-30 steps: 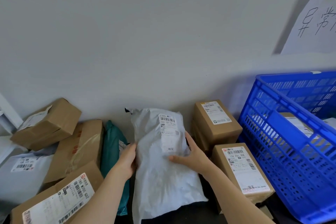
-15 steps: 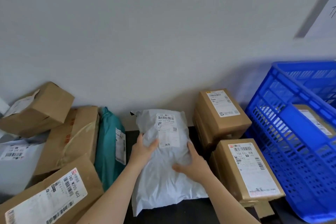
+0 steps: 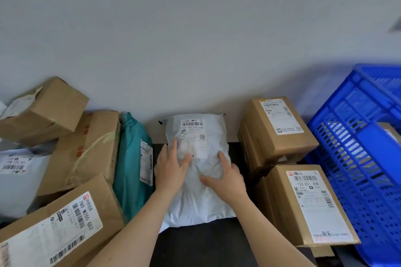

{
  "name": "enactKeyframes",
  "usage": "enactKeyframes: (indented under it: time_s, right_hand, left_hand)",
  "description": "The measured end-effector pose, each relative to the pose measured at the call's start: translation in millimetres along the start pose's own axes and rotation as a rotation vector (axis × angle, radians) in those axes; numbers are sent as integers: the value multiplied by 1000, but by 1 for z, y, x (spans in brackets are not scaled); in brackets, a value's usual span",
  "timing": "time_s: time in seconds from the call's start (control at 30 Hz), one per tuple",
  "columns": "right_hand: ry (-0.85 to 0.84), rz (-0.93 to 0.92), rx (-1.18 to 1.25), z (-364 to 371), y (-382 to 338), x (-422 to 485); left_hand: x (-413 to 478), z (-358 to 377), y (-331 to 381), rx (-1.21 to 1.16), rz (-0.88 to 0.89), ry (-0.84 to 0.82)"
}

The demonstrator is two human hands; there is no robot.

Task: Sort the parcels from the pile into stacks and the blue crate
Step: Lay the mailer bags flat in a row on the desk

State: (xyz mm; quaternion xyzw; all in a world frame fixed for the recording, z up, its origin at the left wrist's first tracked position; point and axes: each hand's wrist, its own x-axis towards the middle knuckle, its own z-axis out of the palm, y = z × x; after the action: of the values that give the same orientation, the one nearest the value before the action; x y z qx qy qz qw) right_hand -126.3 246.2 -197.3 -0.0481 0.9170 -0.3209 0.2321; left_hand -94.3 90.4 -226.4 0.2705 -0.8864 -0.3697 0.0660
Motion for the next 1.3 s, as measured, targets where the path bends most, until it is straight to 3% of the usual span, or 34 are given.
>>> enactKeyframes:
  time_s: [0.17, 0.43, 0.63, 0.9, 1.3]
  right_hand:
    - [22, -15, -36, 4, -6, -6]
    - [208, -190, -19, -2, -15, -24]
    - [229, -354, -34, -3, -38, -45]
    - [126, -556, 81, 8, -78, -74]
    - [-77, -509, 91, 54, -118, -89]
  left_hand:
    - [-1, -6, 3, 98, -22, -18]
    - [-20, -28, 27, -57, -34, -4]
    - [-37, -64, 40, -146, 51, 26]
    - [-73, -128, 32, -20, 147, 91]
    - [-106, -189, -23, 290, 173, 171]
